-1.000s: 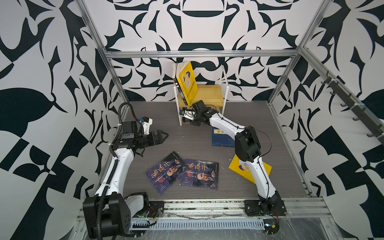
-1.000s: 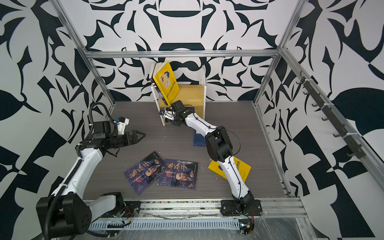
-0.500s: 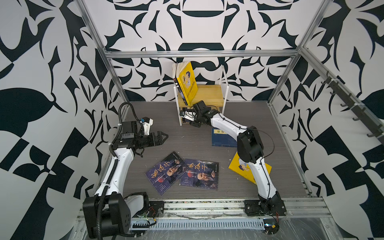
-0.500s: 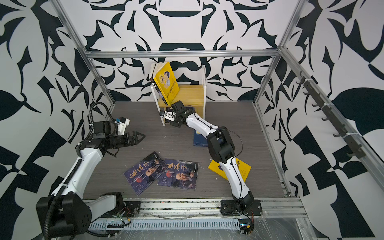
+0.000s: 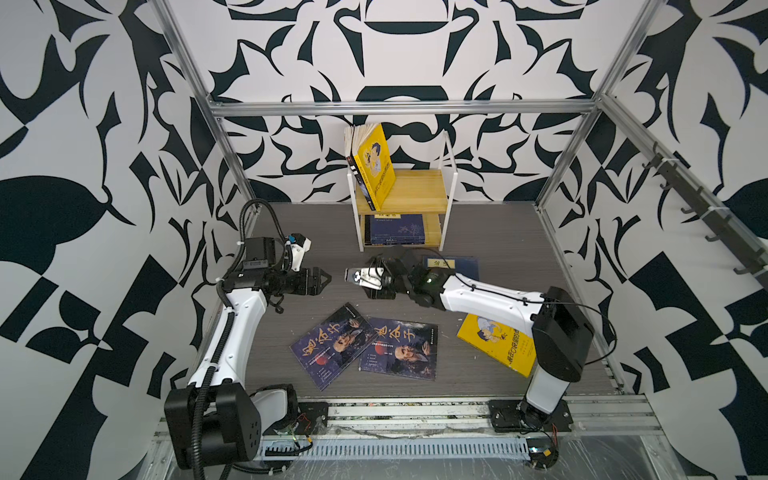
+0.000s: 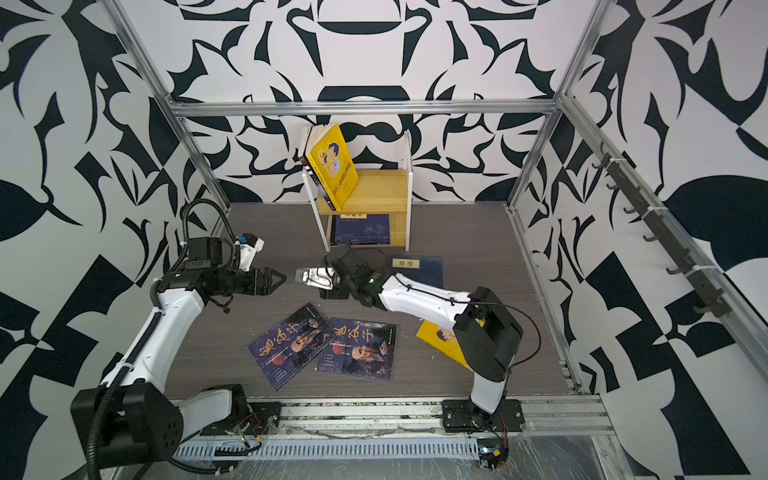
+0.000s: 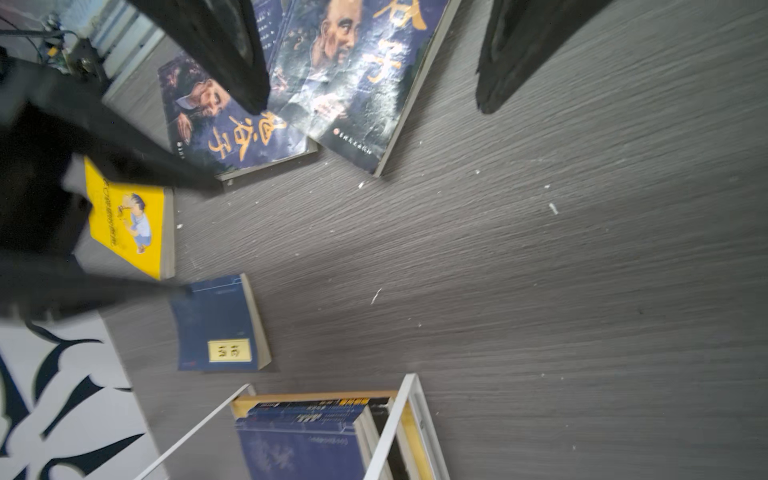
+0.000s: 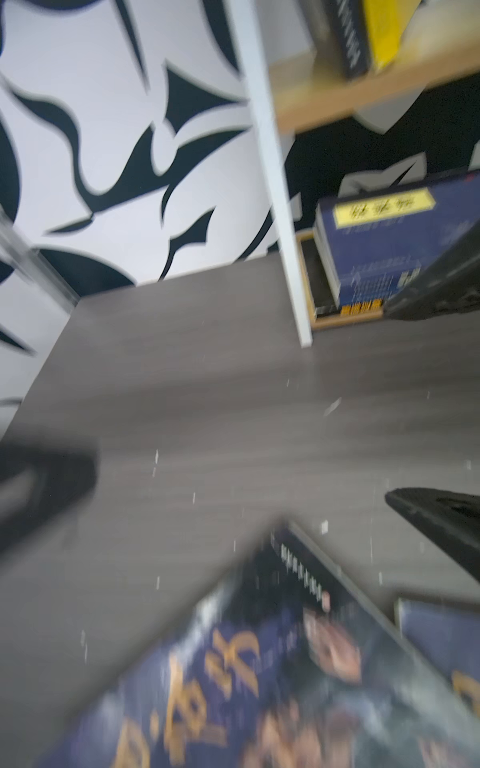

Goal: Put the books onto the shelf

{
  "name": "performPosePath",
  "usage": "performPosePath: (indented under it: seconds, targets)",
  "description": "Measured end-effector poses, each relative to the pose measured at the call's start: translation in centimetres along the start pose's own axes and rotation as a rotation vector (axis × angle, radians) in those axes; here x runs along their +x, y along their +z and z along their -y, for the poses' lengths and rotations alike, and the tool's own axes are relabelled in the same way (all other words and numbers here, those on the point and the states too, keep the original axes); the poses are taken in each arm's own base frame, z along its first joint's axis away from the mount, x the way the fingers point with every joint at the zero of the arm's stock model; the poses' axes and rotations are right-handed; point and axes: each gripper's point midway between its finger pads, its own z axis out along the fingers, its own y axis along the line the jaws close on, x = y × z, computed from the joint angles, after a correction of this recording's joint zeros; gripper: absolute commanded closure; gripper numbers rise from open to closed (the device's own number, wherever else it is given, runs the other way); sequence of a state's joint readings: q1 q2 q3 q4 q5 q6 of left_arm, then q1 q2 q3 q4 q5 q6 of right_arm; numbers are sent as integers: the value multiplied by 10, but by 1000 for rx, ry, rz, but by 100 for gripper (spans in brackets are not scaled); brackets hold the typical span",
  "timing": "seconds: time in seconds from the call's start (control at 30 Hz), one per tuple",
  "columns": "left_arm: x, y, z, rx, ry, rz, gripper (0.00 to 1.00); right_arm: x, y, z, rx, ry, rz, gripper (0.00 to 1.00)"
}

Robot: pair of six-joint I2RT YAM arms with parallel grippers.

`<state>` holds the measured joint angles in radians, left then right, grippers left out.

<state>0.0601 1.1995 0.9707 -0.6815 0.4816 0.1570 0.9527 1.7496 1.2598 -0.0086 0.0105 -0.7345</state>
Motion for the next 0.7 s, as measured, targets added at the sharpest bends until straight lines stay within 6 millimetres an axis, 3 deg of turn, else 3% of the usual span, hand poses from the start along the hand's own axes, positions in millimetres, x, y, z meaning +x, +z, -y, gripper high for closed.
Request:
performPosePath:
  seconds: [0.23,0.43,0.7]
  targets:
    - [21,18,-18,-57,45,-117,33,-14,-12,-78,-74,-103,35,26]
    - [47,34,-31,-74,52,-232,46,-29,-23,-123,-135,-164,75,27]
    - [85,41,-30,-59,116,-360,48,-32,-13,-175,-185,-253,60,27]
